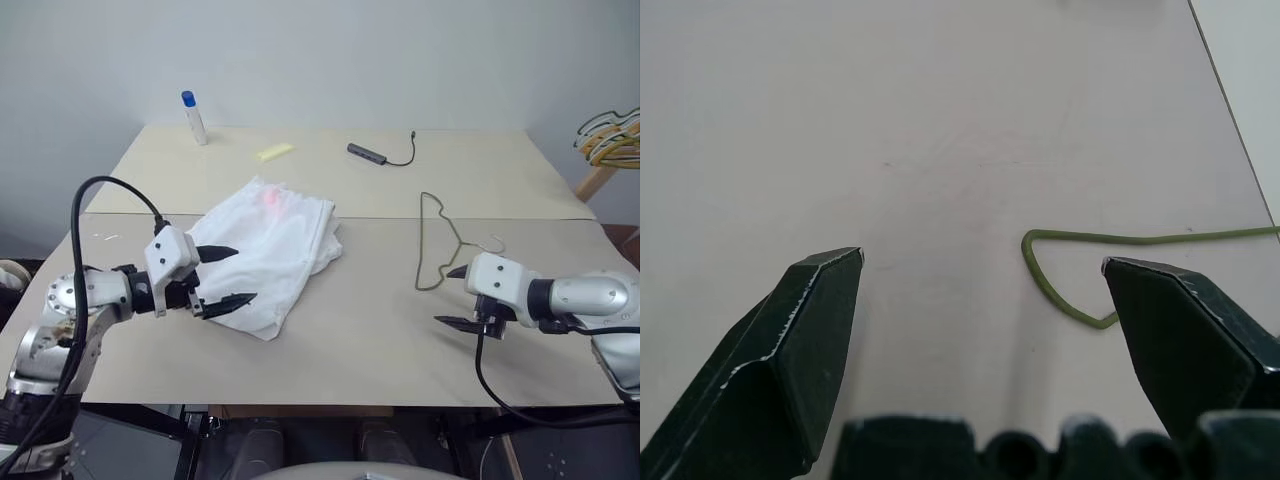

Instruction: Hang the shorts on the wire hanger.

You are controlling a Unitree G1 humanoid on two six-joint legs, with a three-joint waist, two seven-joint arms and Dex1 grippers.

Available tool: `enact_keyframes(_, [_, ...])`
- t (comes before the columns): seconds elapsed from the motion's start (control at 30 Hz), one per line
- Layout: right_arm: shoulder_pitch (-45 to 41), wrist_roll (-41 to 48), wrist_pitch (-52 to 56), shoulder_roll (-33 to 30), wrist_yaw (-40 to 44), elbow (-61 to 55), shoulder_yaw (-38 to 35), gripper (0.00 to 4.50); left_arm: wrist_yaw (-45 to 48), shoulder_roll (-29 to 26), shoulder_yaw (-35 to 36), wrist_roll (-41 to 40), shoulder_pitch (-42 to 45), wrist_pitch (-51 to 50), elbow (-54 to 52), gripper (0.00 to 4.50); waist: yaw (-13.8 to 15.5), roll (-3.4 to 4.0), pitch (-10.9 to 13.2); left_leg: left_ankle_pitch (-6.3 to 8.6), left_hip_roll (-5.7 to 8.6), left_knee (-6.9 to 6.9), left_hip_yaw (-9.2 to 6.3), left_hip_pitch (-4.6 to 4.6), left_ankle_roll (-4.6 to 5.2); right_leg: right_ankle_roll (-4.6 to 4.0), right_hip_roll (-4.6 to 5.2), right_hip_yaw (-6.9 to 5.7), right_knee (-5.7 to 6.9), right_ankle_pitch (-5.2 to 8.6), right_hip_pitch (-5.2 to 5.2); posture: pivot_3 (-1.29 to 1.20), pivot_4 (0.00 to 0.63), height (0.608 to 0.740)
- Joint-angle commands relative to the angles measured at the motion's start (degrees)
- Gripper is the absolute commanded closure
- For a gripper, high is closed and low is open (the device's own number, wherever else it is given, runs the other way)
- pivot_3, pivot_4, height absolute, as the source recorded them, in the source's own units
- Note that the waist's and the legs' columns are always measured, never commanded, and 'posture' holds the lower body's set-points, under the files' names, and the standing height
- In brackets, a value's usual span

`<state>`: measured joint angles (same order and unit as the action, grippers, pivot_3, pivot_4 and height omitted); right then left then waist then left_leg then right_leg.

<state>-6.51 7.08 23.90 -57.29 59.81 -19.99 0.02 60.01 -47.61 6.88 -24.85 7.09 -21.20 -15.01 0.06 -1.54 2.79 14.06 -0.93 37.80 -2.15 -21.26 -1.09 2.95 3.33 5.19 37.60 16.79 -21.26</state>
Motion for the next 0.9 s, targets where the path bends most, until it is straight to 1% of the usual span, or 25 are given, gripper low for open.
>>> enact_keyframes(0.03, [-1.6, 0.4, 0.0, -0.5, 0.1, -0.6, -0.5, 0.03, -1.1, 0.0, 1.9, -0.8, 0.7, 0.3, -1.7, 0.0, 0.0, 0.0, 0.0, 0.0, 0.0, 0.0, 0.0, 0.0, 0.0, 0.0, 0.0, 0.0, 0.0, 0.0, 0.0, 0.06, 0.0, 0.74])
enact_keyframes(0.13, [-1.6, 0.5, 0.1, -0.5, 0.1, -0.6, -0.6, 0.03, -4.7, 2.0, 2.6, -1.2, 2.4, -1.1, -1.6, 0.0, 0.1, 0.0, 0.0, 0.0, 0.0, 0.0, 0.01, 0.0, 0.0, 0.0, 0.01, 0.0, 0.0, 0.0, 0.0, 0.06, 0.0, 0.74])
enact_keyframes(0.33, [-2.2, 0.5, 0.5, -0.5, 0.0, -0.7, -0.3, 0.03, -4.3, 1.7, 2.2, -0.7, 2.1, -0.9, -1.4, 0.0, 0.2, -0.01, 0.0, 0.0, 0.01, 0.0, 0.0, 0.0, 0.0, -0.01, 0.0, 0.01, 0.01, -0.01, 0.0, 0.06, 0.0, 0.74])
enact_keyframes(0.47, [-2.3, 0.4, 0.7, -0.6, -0.1, -0.5, -0.4, 0.03, -4.9, 1.8, 2.2, -1.5, 1.6, -3.1, -2.2, 0.0, 0.3, -0.01, 0.0, 0.0, 0.01, 0.0, 0.0, 0.0, 0.0, -0.01, 0.01, 0.01, 0.01, -0.01, 0.0, 0.06, 0.0, 0.74])
enact_keyframes(0.57, [-3.1, -0.5, 0.3, -0.7, -0.4, 0.5, 0.2, 0.03, -6.3, 2.7, 3.2, -2.6, 1.5, -4.9, -2.0, 0.0, 0.3, -0.01, 0.0, 0.0, 0.01, 0.0, 0.0, 0.0, 0.0, -0.01, 0.0, 0.01, 0.02, -0.01, 0.0, 0.05, 0.0, 0.74])
enact_keyframes(0.63, [-3.9, -0.7, 0.5, -0.6, -0.8, 0.9, 0.2, 0.03, -6.9, 3.7, 4.1, -2.6, 1.5, -2.8, -1.3, 0.0, 0.3, -0.01, 0.0, 0.0, 0.01, 0.0, 0.0, 0.01, 0.0, -0.01, 0.01, 0.02, 0.02, -0.01, 0.0, 0.04, 0.0, 0.74])
enact_keyframes(0.7, [-4.3, -0.6, 0.9, -0.5, -1.2, 0.7, -0.1, 0.03, -7.7, 4.6, 5.8, -4.9, 2.4, -4.2, -0.7, 0.0, 0.3, -0.01, 0.0, 0.0, 0.01, 0.0, 0.0, 0.01, 0.0, -0.02, 0.01, 0.01, 0.02, -0.02, 0.0, 0.04, 0.0, 0.74])
enact_keyframes(0.73, [-4.1, -0.4, 1.1, -0.5, -1.4, 0.5, -0.4, 0.03, -7.2, 4.5, 6.6, -6.7, 2.6, -5.7, -0.8, 0.0, 0.3, -0.01, 0.0, 0.0, 0.01, 0.0, 0.0, 0.01, 0.0, -0.02, 0.01, 0.01, 0.02, -0.02, 0.0, 0.04, 0.0, 0.74])
enact_keyframes(0.8, [-3.6, -0.3, 1.1, -0.5, -1.7, 0.2, -0.5, 0.03, -3.6, 2.3, 5.8, -8.9, 1.7, -8.2, -2.3, 0.0, 0.2, -0.01, 0.0, 0.0, 0.0, 0.0, -0.01, 0.0, 0.0, -0.03, 0.0, 0.01, 0.02, -0.02, -0.01, 0.04, 0.0, 0.74])
enact_keyframes(0.87, [-3.2, -0.6, 1.3, -0.3, -2.4, 0.1, -0.3, 0.03, 0.1, -0.3, 3.4, -8.1, -0.3, -8.0, -3.9, 0.0, 0.0, 0.0, 0.0, 0.0, 0.01, 0.0, 0.0, 0.0, 0.0, -0.03, 0.01, 0.02, 0.02, -0.02, -0.01, 0.03, 0.0, 0.74])
enact_keyframes(0.9, [-3.0, -0.9, 1.3, -0.2, -2.8, 0.1, -0.1, 0.03, 2.4, -2.3, 1.3, -5.9, -2.1, -6.4, -4.5, 0.0, -0.1, 0.0, 0.0, 0.0, 0.01, 0.0, 0.02, 0.0, 0.0, -0.02, 0.01, 0.03, 0.01, -0.02, 0.0, 0.03, 0.0, 0.74])
